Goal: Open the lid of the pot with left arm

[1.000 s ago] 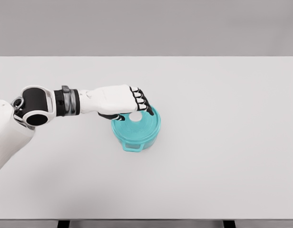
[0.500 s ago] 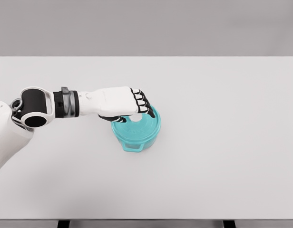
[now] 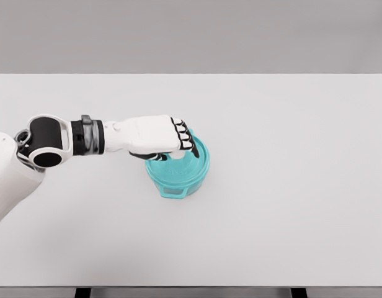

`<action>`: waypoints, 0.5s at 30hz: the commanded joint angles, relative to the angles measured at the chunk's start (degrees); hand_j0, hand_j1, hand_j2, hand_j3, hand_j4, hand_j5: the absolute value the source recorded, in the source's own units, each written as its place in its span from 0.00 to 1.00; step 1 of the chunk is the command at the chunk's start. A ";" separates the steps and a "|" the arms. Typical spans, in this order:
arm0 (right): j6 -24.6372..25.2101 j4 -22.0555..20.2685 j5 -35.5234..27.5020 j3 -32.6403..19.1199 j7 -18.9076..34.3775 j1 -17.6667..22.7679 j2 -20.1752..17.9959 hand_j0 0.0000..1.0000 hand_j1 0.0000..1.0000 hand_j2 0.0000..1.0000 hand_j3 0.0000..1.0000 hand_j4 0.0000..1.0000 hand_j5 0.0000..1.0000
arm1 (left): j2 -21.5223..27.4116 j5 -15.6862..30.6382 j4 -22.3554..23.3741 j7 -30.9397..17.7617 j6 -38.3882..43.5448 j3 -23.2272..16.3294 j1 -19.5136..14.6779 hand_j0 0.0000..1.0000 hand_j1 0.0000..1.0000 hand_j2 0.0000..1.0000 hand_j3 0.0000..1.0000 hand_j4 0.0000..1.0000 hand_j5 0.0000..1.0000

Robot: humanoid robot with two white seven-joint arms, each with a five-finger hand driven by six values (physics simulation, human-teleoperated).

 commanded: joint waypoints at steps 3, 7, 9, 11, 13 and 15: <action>-0.03 0.00 -0.06 0.00 -0.01 0.00 0.00 1.00 1.00 1.00 1.00 1.00 1.00 | -0.01 0.27 0.10 0.03 0.16 0.02 0.00 0.71 0.71 0.71 0.71 0.71 0.71; -0.03 0.00 -0.06 0.00 -0.01 0.00 0.00 1.00 1.00 1.00 1.00 1.00 1.00 | -0.01 0.19 0.10 0.03 0.16 0.02 0.09 0.71 0.71 0.71 0.71 0.71 0.71; -0.03 0.00 -0.06 0.00 -0.01 0.00 0.00 1.00 1.00 1.00 1.00 1.00 1.00 | -0.01 0.10 0.10 0.03 0.16 -0.06 0.18 0.71 0.71 0.71 0.71 0.71 0.71; -0.03 0.00 -0.06 0.00 -0.01 0.00 0.00 1.00 1.00 1.00 1.00 1.00 1.00 | -0.01 0.10 0.10 0.03 0.16 -0.06 0.26 0.71 0.71 0.71 0.71 0.71 0.71; -0.03 0.00 -0.06 0.00 -0.01 0.00 0.00 1.00 1.00 1.00 1.00 1.00 1.00 | -0.01 0.10 0.10 0.03 0.16 -0.06 0.26 0.71 0.71 0.71 0.71 0.71 0.71; -0.03 0.00 -0.06 0.00 -0.01 0.00 0.00 1.00 1.00 1.00 1.00 1.00 1.00 | -0.01 0.01 0.10 0.03 0.16 -0.15 0.35 0.71 0.71 0.71 0.71 0.71 0.71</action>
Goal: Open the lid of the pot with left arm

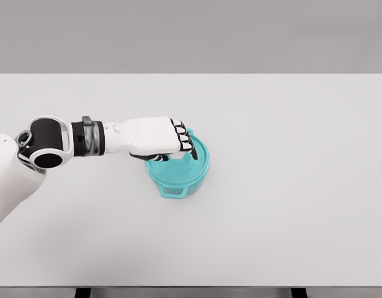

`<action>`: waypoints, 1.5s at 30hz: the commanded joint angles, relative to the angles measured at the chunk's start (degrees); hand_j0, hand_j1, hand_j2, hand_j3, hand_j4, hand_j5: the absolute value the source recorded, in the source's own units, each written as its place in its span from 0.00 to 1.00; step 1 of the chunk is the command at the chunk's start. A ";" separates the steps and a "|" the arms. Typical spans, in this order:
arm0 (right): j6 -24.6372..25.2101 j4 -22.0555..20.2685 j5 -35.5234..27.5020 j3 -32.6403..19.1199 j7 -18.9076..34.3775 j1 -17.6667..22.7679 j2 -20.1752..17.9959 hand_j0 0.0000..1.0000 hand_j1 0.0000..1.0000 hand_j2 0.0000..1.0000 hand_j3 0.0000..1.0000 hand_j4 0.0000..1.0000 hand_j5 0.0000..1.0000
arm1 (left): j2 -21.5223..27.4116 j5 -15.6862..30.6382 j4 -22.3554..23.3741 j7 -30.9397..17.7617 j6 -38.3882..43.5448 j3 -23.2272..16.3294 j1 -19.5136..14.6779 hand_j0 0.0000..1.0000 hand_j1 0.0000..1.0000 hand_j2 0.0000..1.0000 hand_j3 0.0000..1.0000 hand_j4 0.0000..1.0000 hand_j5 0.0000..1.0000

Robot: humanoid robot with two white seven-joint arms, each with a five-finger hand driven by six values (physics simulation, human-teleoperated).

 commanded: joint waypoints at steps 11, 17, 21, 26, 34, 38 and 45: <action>-0.03 0.00 -0.06 0.00 -0.01 0.00 0.00 1.00 1.00 1.00 1.00 1.00 1.00 | 0.04 0.31 -0.01 0.03 0.16 -0.63 -0.09 0.71 0.71 0.71 0.71 0.71 0.71; -0.03 0.00 -0.06 0.00 -0.01 0.00 0.00 1.00 1.00 1.00 1.00 1.00 1.00 | 0.13 0.31 -0.01 0.03 0.16 -0.72 0.09 0.69 0.69 0.69 0.69 0.69 0.69; -0.03 0.00 -0.06 0.00 -0.01 0.00 0.00 1.00 1.00 1.00 1.00 1.00 1.00 | 0.21 0.40 0.08 0.03 0.16 -0.63 0.09 0.68 0.68 0.68 0.68 0.68 0.68; -0.03 0.00 -0.06 0.00 -0.01 0.00 0.00 1.00 1.00 1.00 1.00 1.00 1.00 | 0.48 0.57 0.08 0.03 0.16 -0.72 0.09 0.63 0.63 0.63 0.63 0.63 0.63; -0.03 0.00 -0.06 0.00 -0.01 0.00 0.00 1.00 1.00 1.00 1.00 1.00 1.00 | 0.57 0.57 0.34 0.03 0.16 -0.80 0.09 0.58 0.58 0.58 0.58 0.58 0.58; -0.03 0.00 -0.06 0.00 -0.01 0.00 0.00 1.00 1.00 1.00 1.00 1.00 1.00 | 0.48 0.57 0.34 0.03 0.16 -0.72 0.09 0.56 0.56 0.56 0.56 0.56 0.56; -0.03 0.00 -0.06 0.00 -0.01 0.00 0.00 1.00 1.00 1.00 1.00 1.00 1.00 | 0.48 0.57 0.61 0.03 0.16 -0.72 0.18 0.53 0.53 0.53 0.53 0.53 0.53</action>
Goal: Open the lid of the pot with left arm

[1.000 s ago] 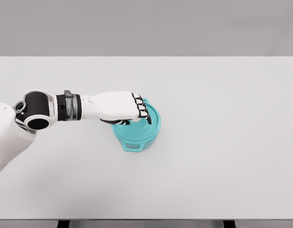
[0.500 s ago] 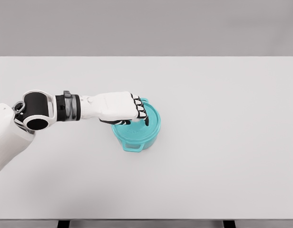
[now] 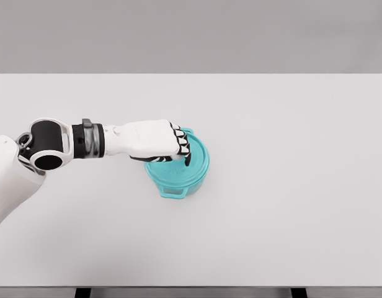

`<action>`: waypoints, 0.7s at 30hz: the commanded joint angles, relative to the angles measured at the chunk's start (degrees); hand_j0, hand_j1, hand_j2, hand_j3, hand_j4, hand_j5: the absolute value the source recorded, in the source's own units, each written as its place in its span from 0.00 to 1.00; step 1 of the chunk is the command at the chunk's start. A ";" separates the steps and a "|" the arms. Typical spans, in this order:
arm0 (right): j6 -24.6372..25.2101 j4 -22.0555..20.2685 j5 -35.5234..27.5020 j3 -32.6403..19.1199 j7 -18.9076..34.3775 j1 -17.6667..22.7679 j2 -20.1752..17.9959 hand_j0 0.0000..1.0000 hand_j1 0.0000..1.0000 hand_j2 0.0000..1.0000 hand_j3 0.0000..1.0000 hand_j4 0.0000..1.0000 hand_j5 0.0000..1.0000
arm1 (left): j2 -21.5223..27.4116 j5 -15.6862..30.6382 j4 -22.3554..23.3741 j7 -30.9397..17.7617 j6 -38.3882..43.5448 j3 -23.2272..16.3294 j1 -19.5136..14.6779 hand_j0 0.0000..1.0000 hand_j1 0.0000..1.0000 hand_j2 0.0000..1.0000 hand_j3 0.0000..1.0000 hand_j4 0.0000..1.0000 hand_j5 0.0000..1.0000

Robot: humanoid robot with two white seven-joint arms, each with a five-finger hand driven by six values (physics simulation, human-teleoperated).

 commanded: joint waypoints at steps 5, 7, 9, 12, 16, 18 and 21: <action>-0.03 0.00 -0.06 0.00 -0.01 0.00 0.00 1.00 1.00 1.00 1.00 1.00 1.00 | 0.02 0.58 0.16 -0.08 0.01 0.19 -0.09 0.53 0.53 0.53 0.53 0.53 0.53; -0.03 0.00 -0.06 0.00 -0.01 0.00 0.00 1.00 1.00 1.00 1.00 1.00 1.00 | 0.02 1.46 0.16 -0.08 0.01 0.37 -0.18 0.54 0.54 0.54 0.54 0.54 0.54; -0.03 0.00 -0.06 0.00 -0.01 0.00 0.00 1.00 1.00 1.00 1.00 1.00 1.00 | 0.02 1.99 0.16 -0.08 0.01 0.46 -0.26 0.53 0.53 0.53 0.53 0.53 0.53; -0.03 0.00 -0.06 0.00 -0.01 0.00 0.00 1.00 1.00 1.00 1.00 1.00 1.00 | 0.10 2.86 0.16 -0.08 0.01 0.46 -0.44 0.54 0.54 0.54 0.54 0.54 0.54; -0.03 0.00 -0.06 0.00 -0.01 0.00 0.00 1.00 1.00 1.00 1.00 1.00 1.00 | 0.45 4.62 0.16 -0.08 0.01 0.63 -1.05 0.53 0.53 0.53 0.53 0.53 0.53; -0.03 0.00 -0.06 0.00 -0.01 0.00 0.00 1.00 1.00 1.00 1.00 1.00 1.00 | 1.24 5.41 0.16 -0.08 0.01 1.51 -1.05 0.53 0.53 0.53 0.53 0.53 0.53; -0.03 0.00 -0.06 0.00 -0.01 0.00 0.00 1.00 1.00 1.00 1.00 1.00 1.00 | 3.79 7.70 0.08 -0.08 0.01 1.95 -1.14 0.53 0.53 0.53 0.53 0.53 0.53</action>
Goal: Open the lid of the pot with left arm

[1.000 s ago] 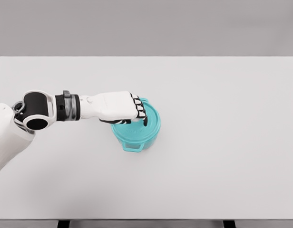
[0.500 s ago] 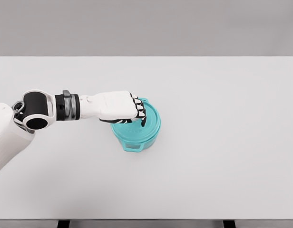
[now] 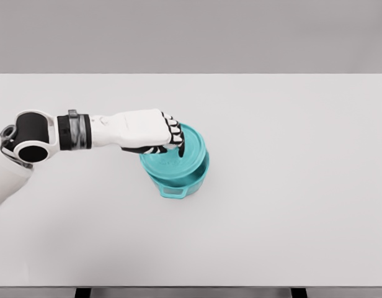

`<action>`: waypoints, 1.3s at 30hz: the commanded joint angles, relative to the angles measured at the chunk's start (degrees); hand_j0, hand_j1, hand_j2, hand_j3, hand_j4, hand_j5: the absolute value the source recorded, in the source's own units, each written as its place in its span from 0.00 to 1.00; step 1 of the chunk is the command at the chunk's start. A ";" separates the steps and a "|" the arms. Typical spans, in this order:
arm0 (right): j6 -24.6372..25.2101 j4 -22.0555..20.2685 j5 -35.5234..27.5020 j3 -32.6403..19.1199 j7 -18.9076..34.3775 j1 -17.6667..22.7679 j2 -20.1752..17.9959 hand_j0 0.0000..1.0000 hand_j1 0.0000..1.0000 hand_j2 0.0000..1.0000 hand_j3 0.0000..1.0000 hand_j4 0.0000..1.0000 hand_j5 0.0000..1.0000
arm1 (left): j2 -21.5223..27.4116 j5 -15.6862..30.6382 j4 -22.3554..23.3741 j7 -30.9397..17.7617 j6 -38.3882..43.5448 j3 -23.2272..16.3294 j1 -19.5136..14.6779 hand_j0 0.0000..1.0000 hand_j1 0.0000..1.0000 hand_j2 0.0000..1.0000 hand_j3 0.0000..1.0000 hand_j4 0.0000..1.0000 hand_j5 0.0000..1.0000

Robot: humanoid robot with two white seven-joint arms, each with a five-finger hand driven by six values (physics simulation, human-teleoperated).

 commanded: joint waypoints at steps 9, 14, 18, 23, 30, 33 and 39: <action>-0.03 0.00 -0.06 0.00 -0.01 0.00 0.00 1.00 1.00 1.00 1.00 1.00 1.00 | 3.81 2.33 -0.05 0.03 0.16 3.58 0.00 0.53 0.53 0.53 0.53 0.53 0.53; -0.03 0.00 -0.06 0.00 -0.01 0.00 0.00 1.00 1.00 1.00 1.00 1.00 1.00 | 6.01 2.41 -0.05 0.03 0.16 4.90 0.61 0.53 0.53 0.53 0.53 0.53 0.53; -0.03 0.00 -0.06 0.00 -0.01 0.00 0.00 1.00 1.00 1.00 1.00 1.00 1.00 | 9.70 4.70 -0.05 0.03 0.16 5.61 1.05 0.53 0.53 0.53 0.53 0.53 0.53; -0.03 0.00 -0.06 0.00 -0.01 0.00 0.00 1.00 1.00 1.00 1.00 1.00 1.00 | 11.72 5.40 0.21 0.03 0.16 5.61 2.29 0.53 0.53 0.53 0.53 0.53 0.53; -0.03 0.00 -0.06 0.00 -0.01 0.00 0.00 1.00 1.00 1.00 1.00 1.00 1.00 | 13.04 5.40 3.29 0.03 0.16 5.61 2.72 0.53 0.53 0.53 0.53 0.53 0.53; -0.03 0.00 -0.06 0.00 -0.01 0.00 0.00 1.00 1.00 1.00 1.00 1.00 1.00 | 13.13 5.31 4.52 0.03 0.16 5.61 3.51 0.53 0.53 0.53 0.53 0.53 0.53; -0.03 0.00 -0.06 0.00 -0.01 0.00 0.00 1.00 1.00 1.00 1.00 1.00 1.00 | 14.01 5.14 4.69 0.03 0.16 5.69 5.27 0.53 0.53 0.53 0.53 0.53 0.53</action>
